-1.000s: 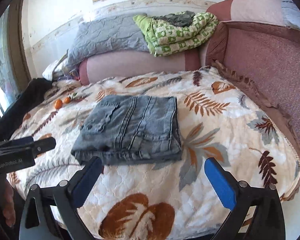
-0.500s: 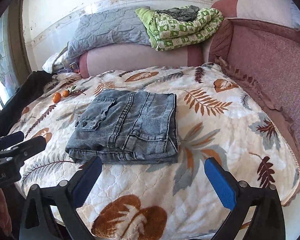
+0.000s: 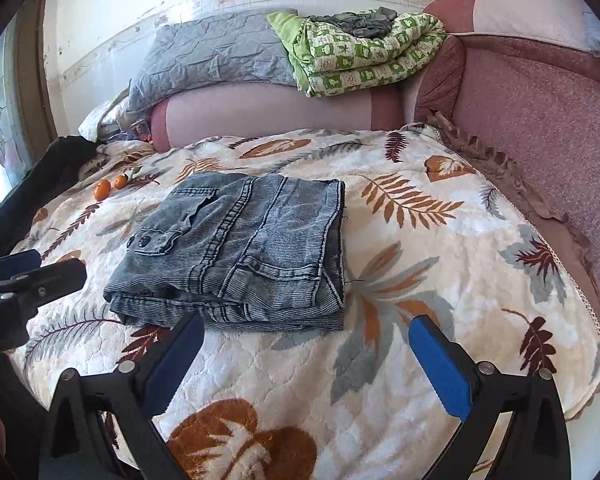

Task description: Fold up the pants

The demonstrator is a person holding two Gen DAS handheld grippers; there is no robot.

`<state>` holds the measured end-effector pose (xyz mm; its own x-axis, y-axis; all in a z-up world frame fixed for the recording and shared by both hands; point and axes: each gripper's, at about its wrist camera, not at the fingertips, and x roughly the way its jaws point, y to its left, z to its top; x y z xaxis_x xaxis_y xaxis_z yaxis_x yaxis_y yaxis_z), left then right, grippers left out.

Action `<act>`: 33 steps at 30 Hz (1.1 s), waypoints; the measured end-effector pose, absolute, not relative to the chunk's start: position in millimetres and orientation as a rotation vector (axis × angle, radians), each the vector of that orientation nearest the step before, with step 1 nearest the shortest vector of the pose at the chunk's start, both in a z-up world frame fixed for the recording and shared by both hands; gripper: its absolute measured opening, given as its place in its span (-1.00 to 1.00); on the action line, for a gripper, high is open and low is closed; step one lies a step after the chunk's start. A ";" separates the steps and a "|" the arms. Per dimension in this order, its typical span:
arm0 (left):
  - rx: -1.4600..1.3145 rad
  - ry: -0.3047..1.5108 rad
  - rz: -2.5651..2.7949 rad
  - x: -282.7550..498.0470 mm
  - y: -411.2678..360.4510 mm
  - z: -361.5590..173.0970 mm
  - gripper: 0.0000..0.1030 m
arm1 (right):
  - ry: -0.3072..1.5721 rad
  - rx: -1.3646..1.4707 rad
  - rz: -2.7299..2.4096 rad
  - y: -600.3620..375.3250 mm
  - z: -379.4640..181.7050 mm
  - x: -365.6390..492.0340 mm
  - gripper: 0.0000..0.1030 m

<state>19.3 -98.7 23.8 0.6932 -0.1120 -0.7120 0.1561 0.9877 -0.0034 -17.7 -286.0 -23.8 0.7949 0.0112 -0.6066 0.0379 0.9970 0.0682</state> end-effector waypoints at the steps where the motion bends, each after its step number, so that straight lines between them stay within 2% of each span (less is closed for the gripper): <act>1: 0.060 0.788 -0.148 20.6 -99.8 23.5 0.70 | 0.646 0.081 -0.016 -286.9 -24.3 -17.6 1.00; 11: 0.086 0.796 -0.136 31.5 -106.0 15.5 0.71 | 0.642 0.204 -0.023 -299.7 -25.8 -9.9 1.00; 19: 0.068 0.789 -0.120 37.7 -98.7 18.1 0.71 | 0.706 0.137 -0.032 -286.3 -35.6 -0.1 1.00; 30: 0.051 0.813 -0.173 42.0 -101.7 12.3 0.75 | 0.695 0.139 -0.047 -289.5 -35.1 -5.6 1.00; 33: 0.042 0.839 -0.218 46.7 -103.8 10.2 0.94 | 0.696 0.132 -0.045 -288.1 -35.1 -5.0 1.00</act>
<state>46.7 -103.8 10.2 0.6477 -0.1749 -0.7416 0.2077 0.9770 -0.0490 -5.0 -288.1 -35.1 0.7669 0.0026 -0.6417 0.0852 0.9907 0.1058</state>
